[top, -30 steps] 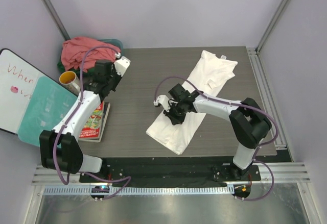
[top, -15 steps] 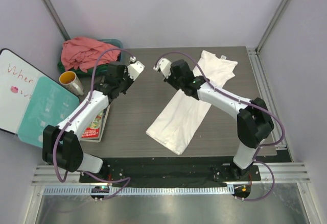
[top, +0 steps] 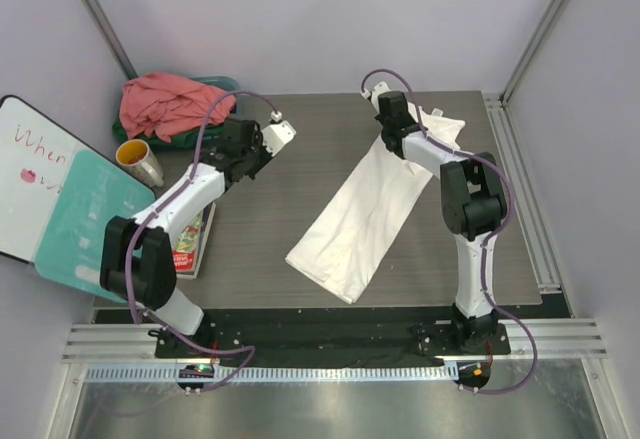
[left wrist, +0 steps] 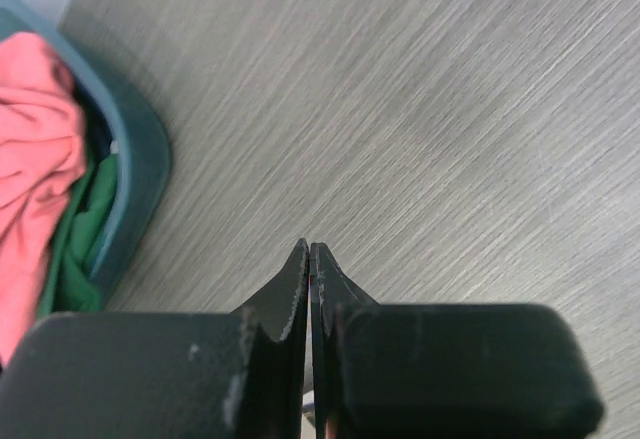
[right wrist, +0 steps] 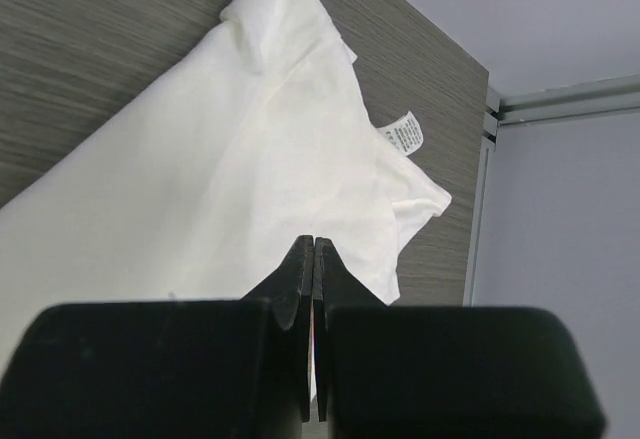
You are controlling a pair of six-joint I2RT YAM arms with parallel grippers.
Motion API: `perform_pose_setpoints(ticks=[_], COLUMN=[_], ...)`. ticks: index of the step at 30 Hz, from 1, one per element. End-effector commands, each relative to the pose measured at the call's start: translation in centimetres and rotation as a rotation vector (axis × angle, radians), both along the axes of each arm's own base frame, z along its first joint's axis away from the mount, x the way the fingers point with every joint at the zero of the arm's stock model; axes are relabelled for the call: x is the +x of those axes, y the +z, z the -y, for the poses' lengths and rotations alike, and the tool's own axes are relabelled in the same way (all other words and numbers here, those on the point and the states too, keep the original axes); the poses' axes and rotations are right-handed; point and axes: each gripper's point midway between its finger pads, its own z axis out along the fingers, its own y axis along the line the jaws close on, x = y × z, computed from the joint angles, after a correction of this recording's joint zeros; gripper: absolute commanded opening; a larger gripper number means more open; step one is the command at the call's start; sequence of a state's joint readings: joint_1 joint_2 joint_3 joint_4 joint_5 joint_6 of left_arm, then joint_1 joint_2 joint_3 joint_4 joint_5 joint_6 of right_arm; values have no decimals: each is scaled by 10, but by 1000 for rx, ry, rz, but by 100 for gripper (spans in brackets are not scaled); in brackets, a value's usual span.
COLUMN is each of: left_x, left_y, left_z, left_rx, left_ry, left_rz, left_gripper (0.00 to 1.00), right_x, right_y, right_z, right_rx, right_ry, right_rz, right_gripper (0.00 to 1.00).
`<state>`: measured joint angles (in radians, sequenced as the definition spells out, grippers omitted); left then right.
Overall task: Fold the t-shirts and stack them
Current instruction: Fold the tshirt
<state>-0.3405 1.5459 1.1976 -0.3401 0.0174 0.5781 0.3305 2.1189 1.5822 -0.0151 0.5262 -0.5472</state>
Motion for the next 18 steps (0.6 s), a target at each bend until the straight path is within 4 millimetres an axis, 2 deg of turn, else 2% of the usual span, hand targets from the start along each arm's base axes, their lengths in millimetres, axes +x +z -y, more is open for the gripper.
perform_pose_setpoints(ticks=[1,2,6,8,9,12,13,18], left_x=[30,33,46,49,49,50,50,47], left_y=[7,5,9,9,9,7,7,4], left_z=[13,13,17,17,16,16,15,13], left_rx=[-29,-28,-14,3,11,23,26,29], left_ry=[-3,6,-5,-16,-19,-23,-22,-23], left_rz=[43,37,45,51,53,54,52,48], left_gripper=[0,0,0,0,0,0,0,0], right_x=[28,30,38,43,44,51,52,60], right_y=[32,27,2,-7,-20,-29,-40,-53], right_z=[25,34,40,35,32,26,25,17], right_rx=[1,3,21,31,33,62,59,75], right_ry=[-82,-94,-87,-70,-66,-61,-59,-28], right_rz=[111,103,58,48,7,-19,-36,-59], right_gripper=[1,1,1,1,1,1,1,1])
